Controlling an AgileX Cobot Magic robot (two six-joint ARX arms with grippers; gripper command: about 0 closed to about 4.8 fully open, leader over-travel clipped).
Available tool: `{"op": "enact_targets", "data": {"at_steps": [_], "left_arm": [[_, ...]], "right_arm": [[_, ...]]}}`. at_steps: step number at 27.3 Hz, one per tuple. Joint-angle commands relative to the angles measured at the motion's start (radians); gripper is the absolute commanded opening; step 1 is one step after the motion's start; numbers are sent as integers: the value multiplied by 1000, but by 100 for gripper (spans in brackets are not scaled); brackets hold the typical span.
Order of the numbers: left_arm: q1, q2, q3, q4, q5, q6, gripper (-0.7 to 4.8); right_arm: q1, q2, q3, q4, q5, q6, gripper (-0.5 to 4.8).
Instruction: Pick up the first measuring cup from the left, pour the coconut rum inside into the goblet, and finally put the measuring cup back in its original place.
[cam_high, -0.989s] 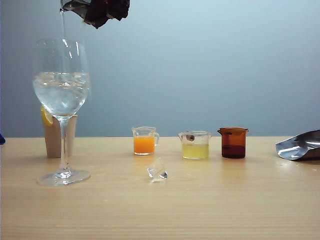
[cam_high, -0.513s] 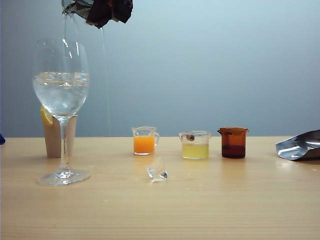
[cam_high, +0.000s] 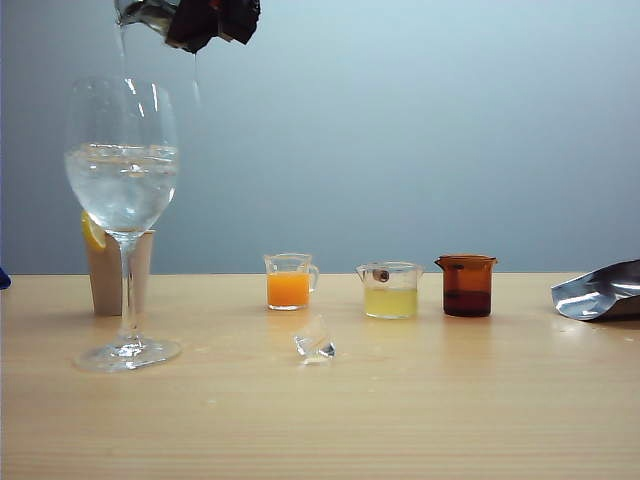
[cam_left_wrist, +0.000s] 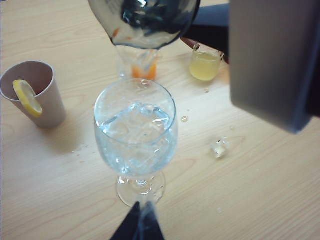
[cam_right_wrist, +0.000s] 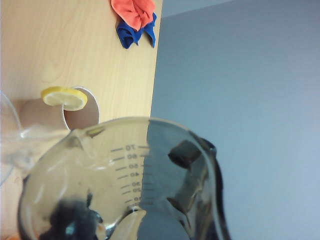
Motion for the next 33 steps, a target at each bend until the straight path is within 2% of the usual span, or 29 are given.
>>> {"op": "enact_targets", "data": {"at_steps": [1,15,25,33], "left_arm": [[0,-2,5,5,4,4,-6],[0,-2,5,4,4,5,-6],[0,-2,5,-2,3,5,-6],[0,-2,5,-3,2,5,-6]], "right_arm": [[2,-5,5,29,8,-19,8],[10,-5,5,32,31,-60,8],[24,-5,5,32,31,-243,8],[24,-5,5,32,31,-243,8]]}}
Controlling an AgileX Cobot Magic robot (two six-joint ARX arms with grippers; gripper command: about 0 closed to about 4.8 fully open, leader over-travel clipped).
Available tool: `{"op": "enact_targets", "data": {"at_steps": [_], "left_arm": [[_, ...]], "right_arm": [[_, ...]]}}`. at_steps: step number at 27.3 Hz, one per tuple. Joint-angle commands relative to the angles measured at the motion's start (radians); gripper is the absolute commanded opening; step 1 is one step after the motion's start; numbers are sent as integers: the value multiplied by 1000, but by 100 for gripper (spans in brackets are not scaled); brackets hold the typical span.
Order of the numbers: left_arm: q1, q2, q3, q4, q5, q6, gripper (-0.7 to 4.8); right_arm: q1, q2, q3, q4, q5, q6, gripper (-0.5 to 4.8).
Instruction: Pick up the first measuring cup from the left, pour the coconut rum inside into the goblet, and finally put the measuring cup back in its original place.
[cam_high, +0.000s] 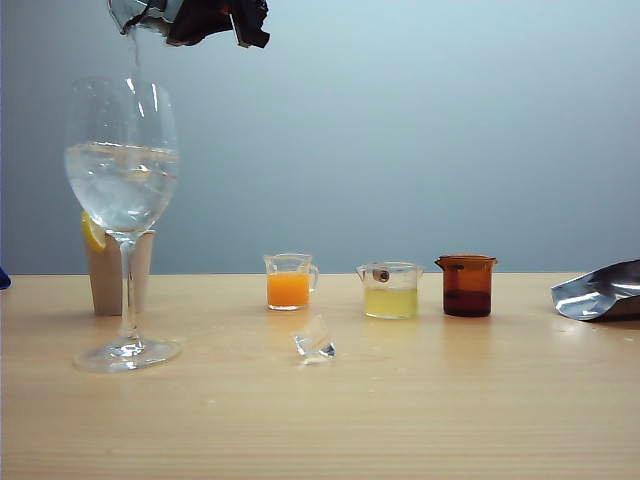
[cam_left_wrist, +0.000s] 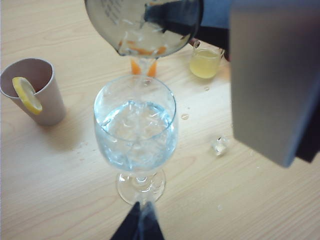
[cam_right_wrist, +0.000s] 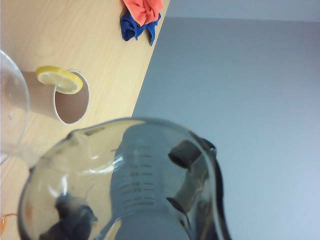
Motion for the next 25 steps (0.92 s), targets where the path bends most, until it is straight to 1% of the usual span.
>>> {"op": "enact_targets", "data": {"at_steps": [1,5,12,14,15,16,17,18,19,20,21,22,23,24,25], "left_arm": [[0,-2,5,5,0,5,-6],[0,-2,5,5,0,5,-6],[0,-2,5,5,1,5,-6],[0,-2,5,5,1,11,-6],[0,-2,5,5,1,32,-6],[0,-2,5,5,1,35,-6],[0,-2,5,6,1,35,-6],[0,-2,5,6,1,35,-6],[0,-2,5,6,1,35,-6],[0,-2,5,6,1,35,-6],[0,-2,5,6,1,35,-6],[0,-2,5,6,1,35,-6],[0,-2,5,6,1,35,-6],[0,-2,5,7,1,35,-6],[0,-2,5,8,1,35,-6]], "right_arm": [[2,-5,5,31,0,-7,8],[2,-5,5,31,0,-53,8],[2,-5,5,31,0,-78,9],[2,-5,5,31,1,-77,13],[2,-5,5,31,0,-61,13],[2,-5,5,31,-1,-33,13],[1,-5,5,32,-1,45,13],[1,-5,5,32,-1,88,13],[0,-5,5,34,-1,175,13],[-4,-5,5,44,-3,306,13],[-8,-5,5,51,-7,378,13],[-21,-5,5,71,-38,561,13],[-39,-5,5,80,-73,669,13],[-53,-5,5,87,-99,731,13],[-96,-5,2,111,-165,864,13]]}}
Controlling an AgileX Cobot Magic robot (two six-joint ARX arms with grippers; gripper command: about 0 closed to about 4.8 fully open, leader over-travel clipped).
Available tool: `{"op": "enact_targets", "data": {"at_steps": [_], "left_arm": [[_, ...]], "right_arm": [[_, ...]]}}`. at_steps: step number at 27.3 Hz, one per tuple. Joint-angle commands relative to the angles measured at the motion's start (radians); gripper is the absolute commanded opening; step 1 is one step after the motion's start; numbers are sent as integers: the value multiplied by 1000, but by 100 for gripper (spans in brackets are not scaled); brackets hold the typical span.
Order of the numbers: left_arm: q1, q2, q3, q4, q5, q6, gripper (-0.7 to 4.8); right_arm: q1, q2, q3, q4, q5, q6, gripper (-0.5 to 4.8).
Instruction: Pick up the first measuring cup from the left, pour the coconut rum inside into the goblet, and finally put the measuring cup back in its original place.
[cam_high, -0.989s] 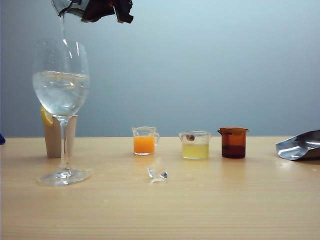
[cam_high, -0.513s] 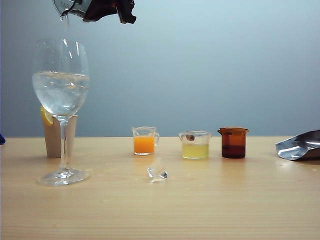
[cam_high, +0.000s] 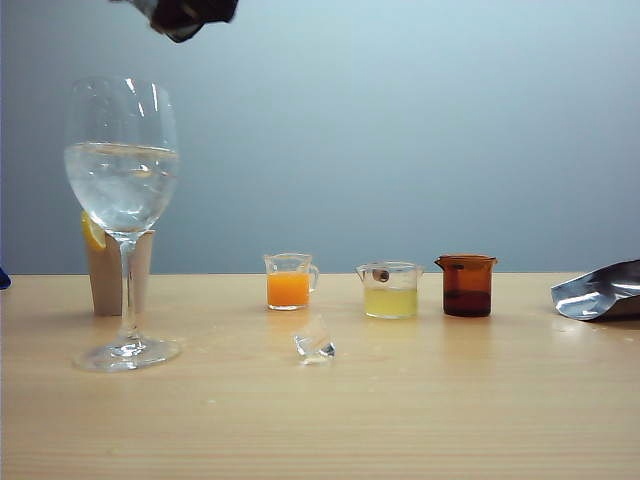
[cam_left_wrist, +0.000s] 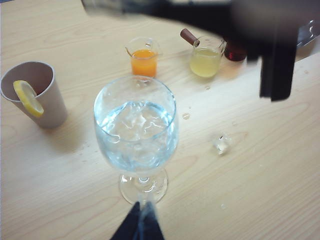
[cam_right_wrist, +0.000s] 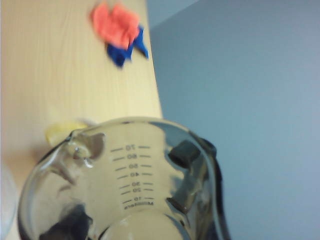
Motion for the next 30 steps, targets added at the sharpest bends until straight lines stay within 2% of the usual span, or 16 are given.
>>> {"op": "enact_targets", "data": {"at_steps": [1,4,6,10,14,22,30], "left_arm": [[0,-2,5,10,2,8,-6],[0,-2,5,70,32,8,-6],[0,-2,5,134,75,8,-6],[0,-2,6,219,117,13,-6],[0,-2,5,214,117,42,-6],[0,-2,5,212,117,72,-6],[0,-2,5,205,114,72,-6]], "right_arm": [[-82,-3,2,77,-139,355,13],[-198,36,2,193,-304,681,13],[-237,82,2,278,-340,785,13],[-250,186,2,377,-336,896,13],[-245,268,2,381,-337,937,13],[-219,423,1,563,-352,1004,13],[-201,438,-47,602,-303,1004,13]]}}
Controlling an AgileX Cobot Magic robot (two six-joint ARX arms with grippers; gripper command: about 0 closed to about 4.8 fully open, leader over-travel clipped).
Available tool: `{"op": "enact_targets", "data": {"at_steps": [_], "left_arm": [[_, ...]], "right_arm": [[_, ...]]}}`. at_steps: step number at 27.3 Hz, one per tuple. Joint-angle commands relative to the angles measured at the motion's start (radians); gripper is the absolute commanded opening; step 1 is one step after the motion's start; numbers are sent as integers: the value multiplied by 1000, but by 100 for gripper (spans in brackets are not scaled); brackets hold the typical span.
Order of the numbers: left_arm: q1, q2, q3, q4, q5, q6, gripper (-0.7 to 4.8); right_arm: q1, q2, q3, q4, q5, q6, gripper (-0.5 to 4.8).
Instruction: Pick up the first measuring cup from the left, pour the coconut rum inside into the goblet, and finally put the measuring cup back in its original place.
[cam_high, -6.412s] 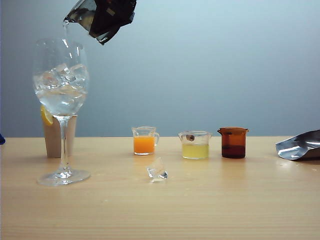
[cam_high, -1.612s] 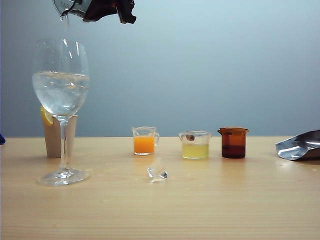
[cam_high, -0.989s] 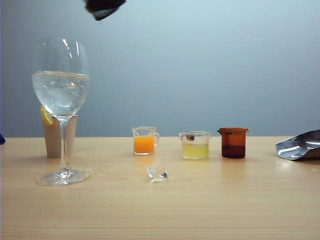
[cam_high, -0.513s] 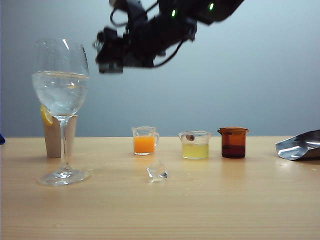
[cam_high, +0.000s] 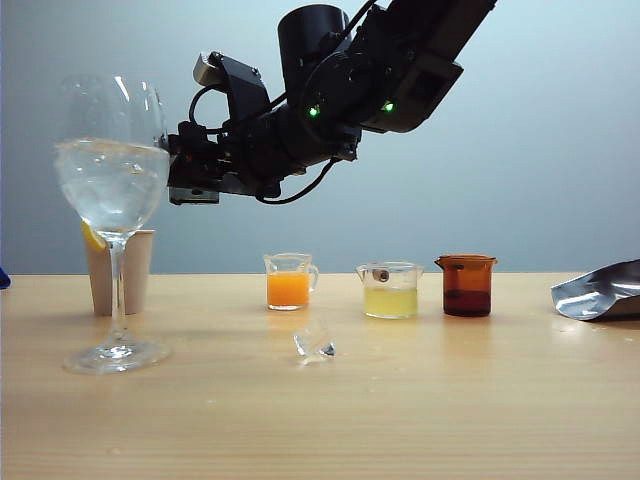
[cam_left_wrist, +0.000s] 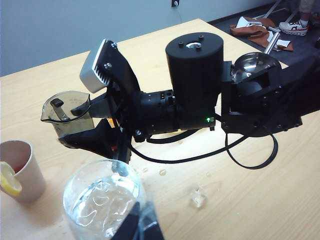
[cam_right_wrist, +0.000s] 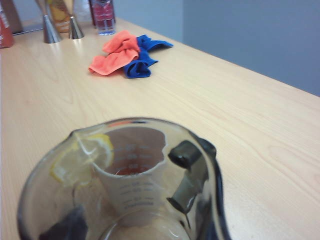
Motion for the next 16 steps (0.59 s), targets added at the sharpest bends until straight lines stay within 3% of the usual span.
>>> {"op": "enact_targets", "data": {"at_steps": [1,16], "left_arm": [[0,-2,5,2,1,5,-6],[0,-2,5,-2,0,5,-6]], "right_arm": [[5,-7,-37,87,6,8,13],[85,82,-115,259,171,31,13]]}}
